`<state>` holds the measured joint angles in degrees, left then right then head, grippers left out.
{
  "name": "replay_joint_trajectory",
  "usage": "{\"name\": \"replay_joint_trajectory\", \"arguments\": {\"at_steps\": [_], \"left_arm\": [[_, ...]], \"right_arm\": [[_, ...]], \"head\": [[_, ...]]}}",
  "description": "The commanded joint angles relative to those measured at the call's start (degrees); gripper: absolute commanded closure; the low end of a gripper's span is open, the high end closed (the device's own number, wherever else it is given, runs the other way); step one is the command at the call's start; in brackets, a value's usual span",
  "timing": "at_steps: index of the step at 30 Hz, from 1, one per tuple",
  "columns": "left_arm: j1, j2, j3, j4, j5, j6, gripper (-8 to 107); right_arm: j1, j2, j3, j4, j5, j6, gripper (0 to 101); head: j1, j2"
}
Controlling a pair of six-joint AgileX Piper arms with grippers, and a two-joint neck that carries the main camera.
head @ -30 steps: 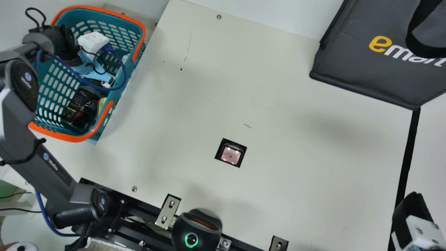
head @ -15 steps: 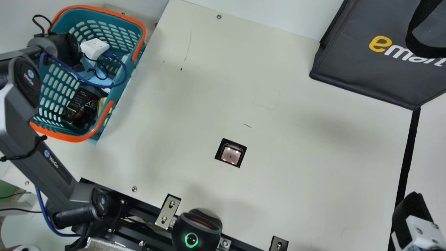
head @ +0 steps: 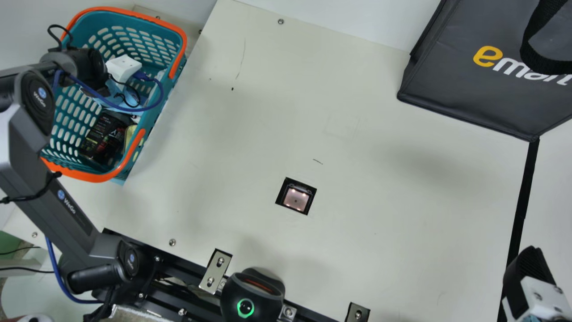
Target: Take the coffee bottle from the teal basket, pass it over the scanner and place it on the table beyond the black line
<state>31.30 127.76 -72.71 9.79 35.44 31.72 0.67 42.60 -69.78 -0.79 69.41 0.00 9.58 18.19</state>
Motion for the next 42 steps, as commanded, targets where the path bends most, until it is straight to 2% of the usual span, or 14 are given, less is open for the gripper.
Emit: {"name": "replay_joint_trajectory", "arguments": {"at_steps": [1, 7, 22, 30, 42], "left_arm": [[0.1, 0.2, 0.0, 0.1, -0.1, -0.1, 9], [0.2, 0.5, -0.1, 0.0, -0.2, 0.1, 9], [0.5, 0.3, 0.1, -1.0, -1.3, 1.2, 107], [0.8, -0.4, -0.1, -2.3, -1.2, 2.2, 107], [1.8, -5.6, 0.2, -9.0, 1.5, 7.4, 107]], "right_arm": [[0.0, 0.0, 0.0, 0.0, 0.0, 0.0, 6], [0.0, 0.0, 0.0, 0.0, 0.0, 0.0, 6], [0.0, 0.0, 0.0, 0.0, 0.0, 0.0, 6], [0.0, 0.0, 0.0, 0.0, 0.0, 0.0, 6], [0.0, 0.0, 0.0, 0.0, 0.0, 0.0, 6]], "head": [[-1.7, 0.2], [-1.7, 0.2], [-1.7, 0.2], [-1.7, 0.2], [-1.7, 0.2]]}}
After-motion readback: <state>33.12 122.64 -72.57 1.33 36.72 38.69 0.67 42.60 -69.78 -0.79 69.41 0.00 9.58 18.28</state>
